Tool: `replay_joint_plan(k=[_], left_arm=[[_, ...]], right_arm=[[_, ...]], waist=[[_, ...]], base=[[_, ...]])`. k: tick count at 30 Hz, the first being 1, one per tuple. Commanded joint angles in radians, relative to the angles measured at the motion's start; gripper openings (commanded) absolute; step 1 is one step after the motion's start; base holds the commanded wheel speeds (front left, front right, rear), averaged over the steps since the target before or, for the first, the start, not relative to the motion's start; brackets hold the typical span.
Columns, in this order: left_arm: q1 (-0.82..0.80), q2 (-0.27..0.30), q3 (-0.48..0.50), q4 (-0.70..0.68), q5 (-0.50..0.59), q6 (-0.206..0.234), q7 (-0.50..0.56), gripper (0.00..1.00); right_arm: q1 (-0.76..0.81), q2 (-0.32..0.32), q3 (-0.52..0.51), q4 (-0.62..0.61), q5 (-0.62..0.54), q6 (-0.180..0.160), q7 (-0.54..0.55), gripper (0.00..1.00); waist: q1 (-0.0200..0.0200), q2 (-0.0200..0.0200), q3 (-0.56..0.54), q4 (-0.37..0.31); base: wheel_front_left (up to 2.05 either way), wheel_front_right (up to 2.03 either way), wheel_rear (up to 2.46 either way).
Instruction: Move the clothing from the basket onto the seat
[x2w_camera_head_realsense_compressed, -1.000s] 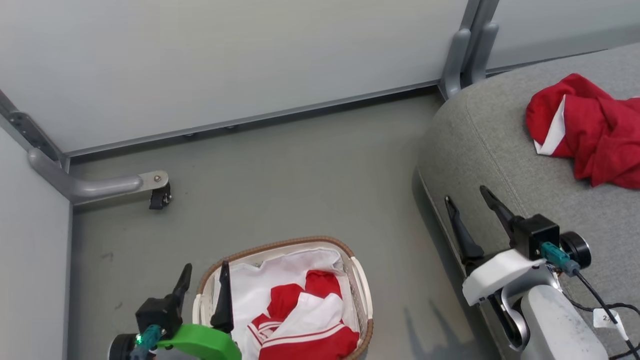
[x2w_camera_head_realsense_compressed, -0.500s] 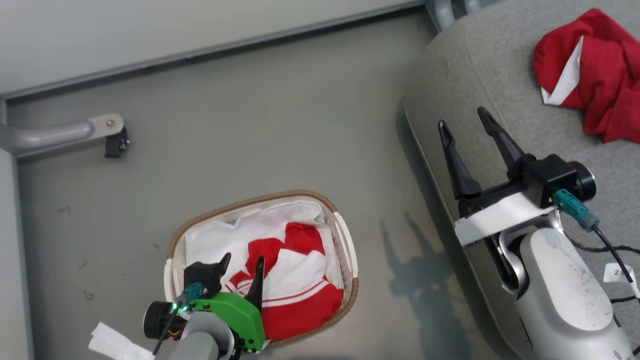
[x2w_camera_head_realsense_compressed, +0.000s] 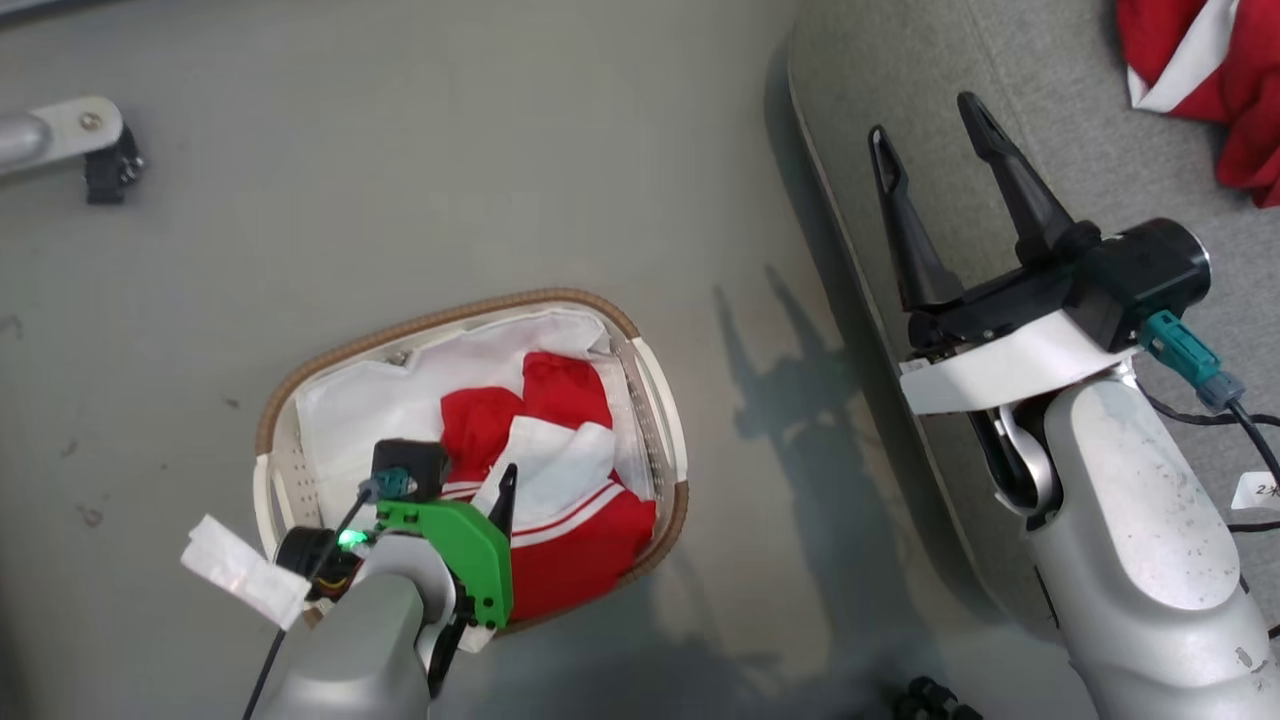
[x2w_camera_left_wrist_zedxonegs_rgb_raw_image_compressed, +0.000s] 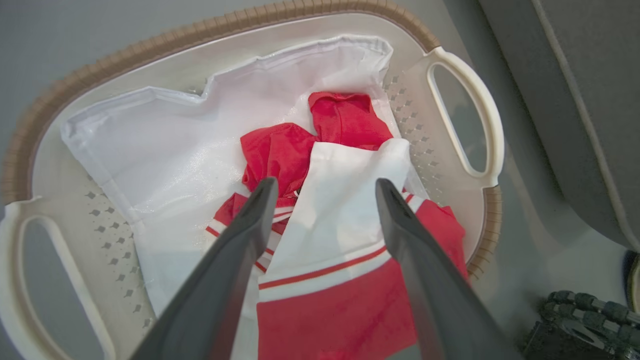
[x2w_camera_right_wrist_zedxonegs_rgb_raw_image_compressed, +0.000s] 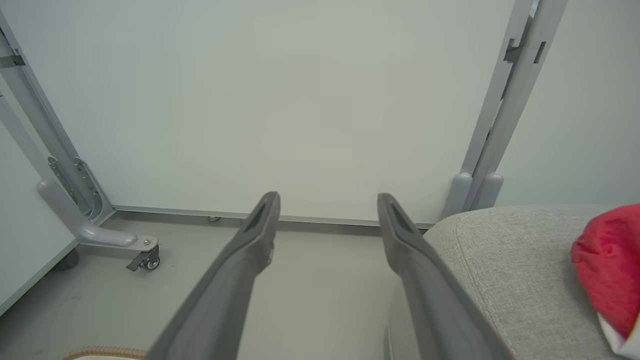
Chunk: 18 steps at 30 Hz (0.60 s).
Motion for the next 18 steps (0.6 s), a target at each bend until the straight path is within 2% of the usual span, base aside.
replay_joint_plan(k=[1,18], left_arm=[[-0.036,0.007,-0.013,0.014,-0.008,-0.006,0.012,1.0],[-0.165,0.007,-0.232,0.029,-0.104,-0.023,0.084,1.0]], right_arm=[[-0.015,-0.003,0.001,-0.009,0.004,-0.001,-0.001,1.0],[-0.068,0.008,-0.014,-0.041,0.007,-0.001,-0.001,1.0]], waist=[[0.0,-0.0001,0.078,-0.021],[0.0,-0.0001,0.239,-0.043]], base=[[0.0,0.0,0.0],[0.0,0.0,0.0]])
